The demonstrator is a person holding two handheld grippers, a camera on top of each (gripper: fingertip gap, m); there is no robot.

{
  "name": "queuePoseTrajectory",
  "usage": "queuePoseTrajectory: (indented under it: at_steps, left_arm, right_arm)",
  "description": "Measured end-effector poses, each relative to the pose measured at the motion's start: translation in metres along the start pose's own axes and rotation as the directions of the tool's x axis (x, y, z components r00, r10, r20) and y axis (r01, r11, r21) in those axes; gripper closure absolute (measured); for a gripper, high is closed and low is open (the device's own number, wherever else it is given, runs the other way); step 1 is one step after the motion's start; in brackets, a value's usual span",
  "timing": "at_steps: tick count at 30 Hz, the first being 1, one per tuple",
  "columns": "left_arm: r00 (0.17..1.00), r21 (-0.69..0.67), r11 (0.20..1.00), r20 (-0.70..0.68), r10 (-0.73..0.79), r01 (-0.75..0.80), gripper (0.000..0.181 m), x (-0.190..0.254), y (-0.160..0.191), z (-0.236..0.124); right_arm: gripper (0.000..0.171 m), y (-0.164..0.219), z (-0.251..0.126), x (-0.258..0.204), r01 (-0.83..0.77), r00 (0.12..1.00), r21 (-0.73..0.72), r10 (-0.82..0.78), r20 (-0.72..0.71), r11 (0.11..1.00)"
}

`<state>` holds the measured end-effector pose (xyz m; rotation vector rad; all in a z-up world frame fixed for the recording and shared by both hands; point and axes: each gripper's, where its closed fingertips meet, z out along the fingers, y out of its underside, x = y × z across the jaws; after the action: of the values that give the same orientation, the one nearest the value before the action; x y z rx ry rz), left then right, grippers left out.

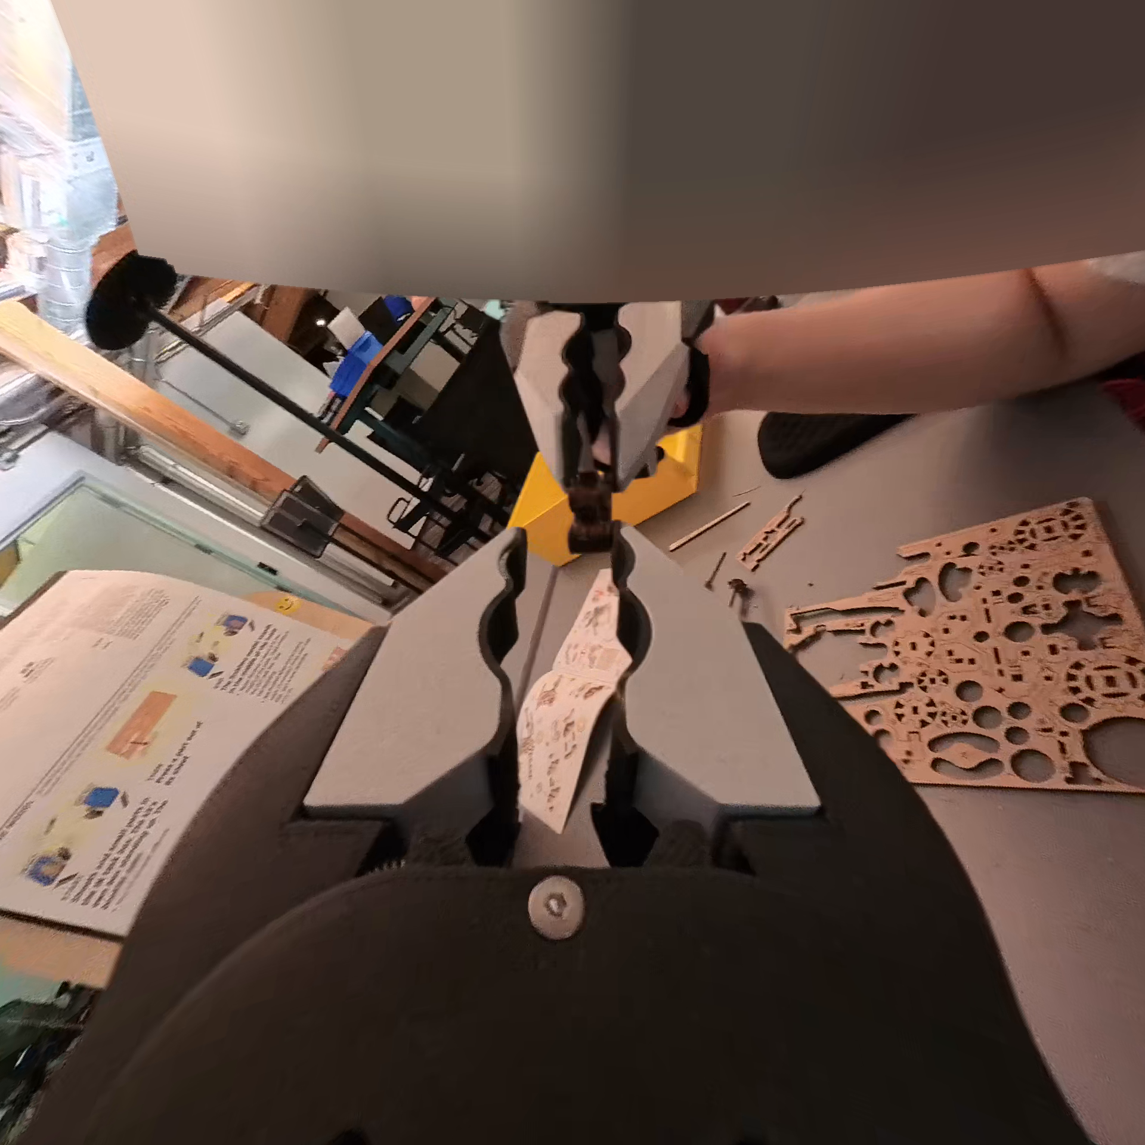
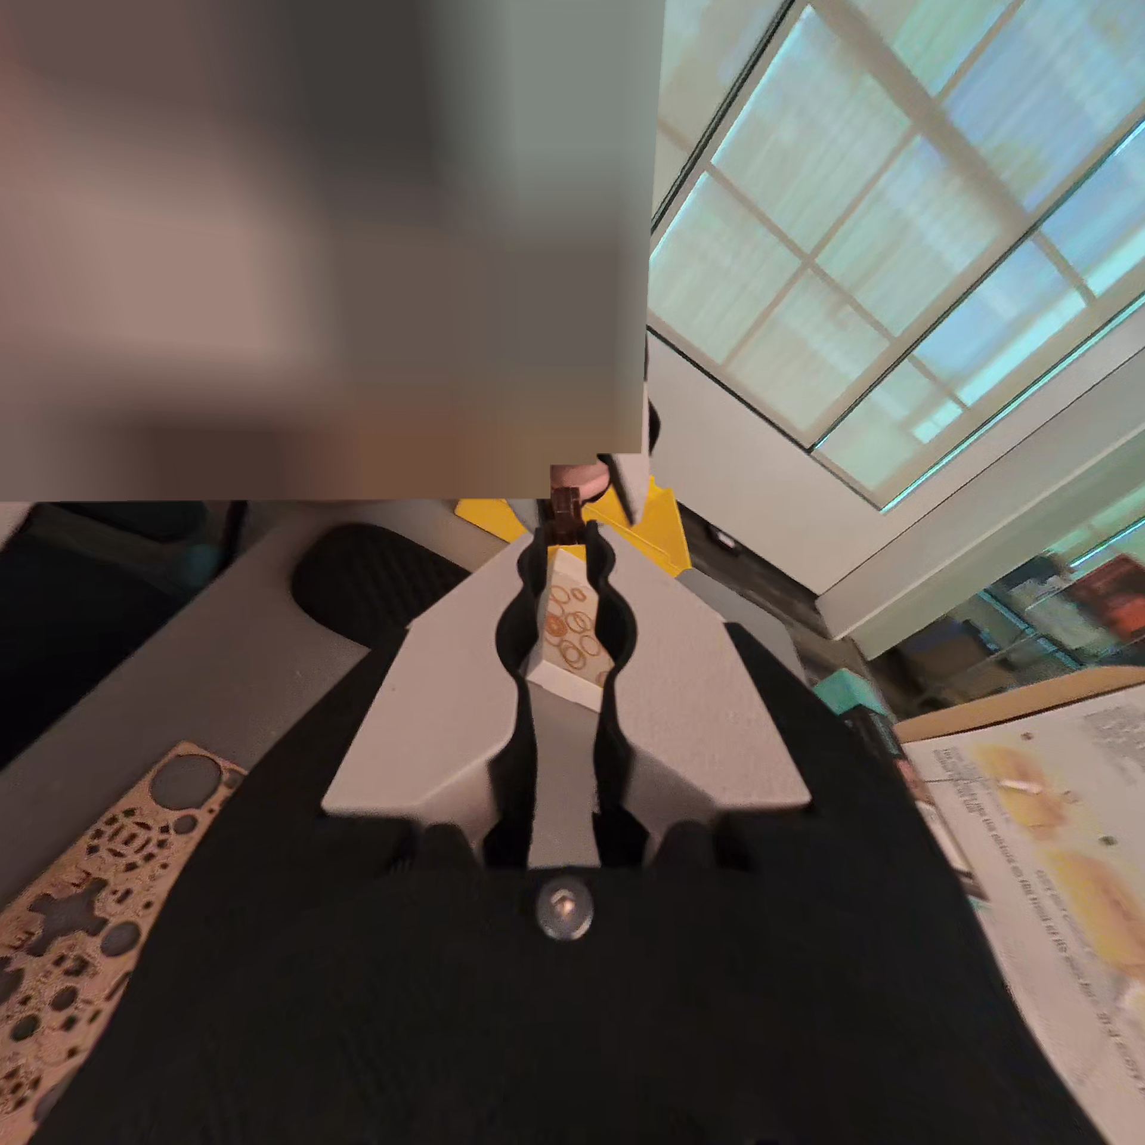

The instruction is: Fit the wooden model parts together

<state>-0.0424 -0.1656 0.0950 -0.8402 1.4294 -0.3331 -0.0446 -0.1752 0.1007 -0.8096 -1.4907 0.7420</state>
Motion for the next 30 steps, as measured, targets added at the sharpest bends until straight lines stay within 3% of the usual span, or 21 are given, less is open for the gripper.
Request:
queuePoseTrajectory:
  at_steps: [5, 8, 19, 30]
  left_arm:
    - [0.996, -0.039, 0.995, -0.002, 0.087, -0.087, 0.168, 0.006, 0.005, 0.002]
    - [0.993, -0.033, 0.993, 0.004, 0.117, -0.117, 0.165, 0.007, 0.003, 0.002]
    - [0.985, -0.011, 0.985, -0.013, 0.17, -0.17, 0.171, 0.013, -0.002, 0.0]
    - [0.99, 0.043, 0.989, -0.029, 0.142, -0.14, 0.171, 0.016, -0.008, -0.001]
  right_arm:
    - [0.159, -0.008, -0.003, -0.005, 0.153, 0.988, 0.01, -0.153, -0.035, 0.988]
    - [0.16, -0.007, -0.003, -0.007, 0.207, 0.978, -0.003, -0.207, -0.034, 0.978]
    - [0.159, -0.001, -0.001, -0.009, 0.285, 0.957, -0.054, -0.287, -0.041, 0.957]
    - [0.159, -0.008, -0.002, -0.013, 0.318, 0.947, -0.003, -0.318, -0.053, 0.948]
